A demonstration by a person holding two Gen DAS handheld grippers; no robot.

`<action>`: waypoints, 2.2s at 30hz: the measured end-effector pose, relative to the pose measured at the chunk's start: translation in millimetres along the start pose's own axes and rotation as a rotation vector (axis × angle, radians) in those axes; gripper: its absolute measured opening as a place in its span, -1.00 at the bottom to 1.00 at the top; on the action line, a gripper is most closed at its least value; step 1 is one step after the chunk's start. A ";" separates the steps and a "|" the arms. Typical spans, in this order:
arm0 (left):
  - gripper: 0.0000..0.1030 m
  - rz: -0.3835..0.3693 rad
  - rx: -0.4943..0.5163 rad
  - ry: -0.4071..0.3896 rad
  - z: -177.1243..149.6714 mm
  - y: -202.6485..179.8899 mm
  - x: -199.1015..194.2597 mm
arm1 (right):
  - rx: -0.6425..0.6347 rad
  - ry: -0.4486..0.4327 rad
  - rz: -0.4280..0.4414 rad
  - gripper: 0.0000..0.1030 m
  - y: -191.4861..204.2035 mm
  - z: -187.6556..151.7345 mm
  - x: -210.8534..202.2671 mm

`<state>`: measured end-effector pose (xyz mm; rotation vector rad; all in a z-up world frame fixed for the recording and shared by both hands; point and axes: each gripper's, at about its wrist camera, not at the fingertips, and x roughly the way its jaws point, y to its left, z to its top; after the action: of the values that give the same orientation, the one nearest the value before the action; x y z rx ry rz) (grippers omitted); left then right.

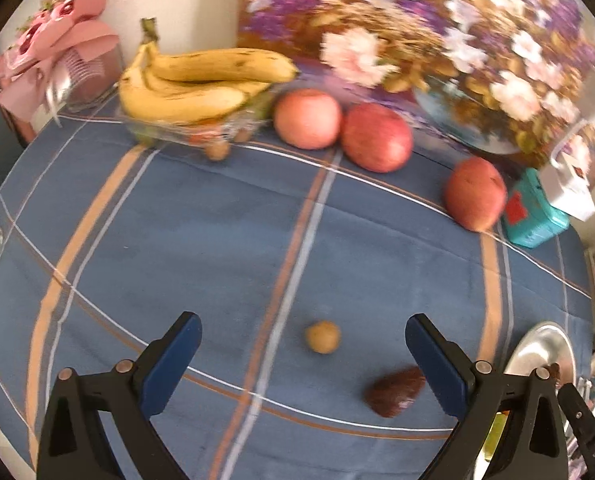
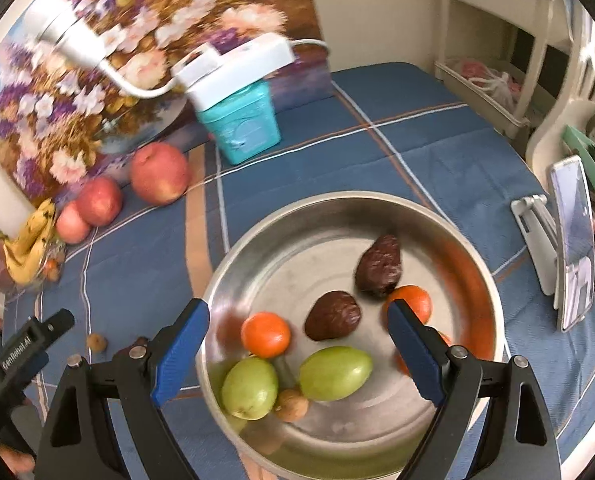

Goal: Organize fruits
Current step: 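Move both tools back toward the last date and small tan fruit, then grasp the last dried date with the right tool while the left grasps the small tan fruit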

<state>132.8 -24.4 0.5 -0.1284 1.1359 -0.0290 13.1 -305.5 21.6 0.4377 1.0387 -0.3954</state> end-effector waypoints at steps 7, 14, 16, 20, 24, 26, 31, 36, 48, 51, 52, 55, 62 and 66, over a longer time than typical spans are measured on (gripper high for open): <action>1.00 0.004 -0.069 0.018 7.3 43.4 4.8 | -0.077 0.022 0.025 0.76 33.7 -6.6 5.6; 1.00 -0.017 -0.065 0.025 13.7 60.1 0.4 | -0.171 0.057 0.119 0.76 79.1 -11.7 9.3; 1.00 -0.015 -0.070 0.032 14.9 62.7 0.1 | -0.195 0.058 0.142 0.76 90.8 -13.1 8.1; 1.00 -0.037 -0.080 0.050 15.2 64.2 4.1 | -0.224 0.077 0.180 0.76 110.6 -16.4 11.4; 1.00 -0.050 -0.066 0.090 12.2 59.1 16.2 | -0.252 0.103 0.189 0.76 124.4 -23.9 17.6; 1.00 -0.057 -0.059 0.119 9.6 55.7 24.9 | -0.257 0.122 0.190 0.76 129.7 -27.7 22.8; 1.00 -0.084 -0.051 0.189 1.2 47.3 49.2 | -0.260 0.180 0.215 0.76 139.0 -36.5 41.1; 0.99 -0.110 -0.051 0.212 -2.4 40.9 61.5 | -0.273 0.209 0.203 0.76 143.3 -42.0 56.7; 0.63 -0.178 0.022 0.209 -3.0 4.3 68.8 | -0.316 0.221 0.186 0.72 152.1 -54.6 75.5; 0.44 -0.182 0.030 0.205 -2.0 -0.6 69.3 | -0.338 0.207 0.175 0.67 156.4 -56.7 76.0; 0.34 -0.187 0.027 0.205 -1.4 -0.5 69.4 | -0.345 0.205 0.176 0.66 157.7 -57.2 76.3; 0.01 -0.202 0.016 0.206 1.7 -1.3 69.3 | -0.360 0.194 0.180 0.42 160.3 -57.4 76.5; -0.52 -0.233 0.028 0.201 13.1 -8.0 65.6 | -0.366 0.179 0.185 0.16 161.9 -56.2 76.1; -0.55 -0.235 0.048 0.186 13.5 -12.0 58.6 | -0.368 0.178 0.186 0.09 160.8 -56.1 72.0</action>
<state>170.3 -40.3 -45.4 -0.2200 1.3000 -0.2819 86.6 -147.9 -41.2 0.2380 1.2037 0.0045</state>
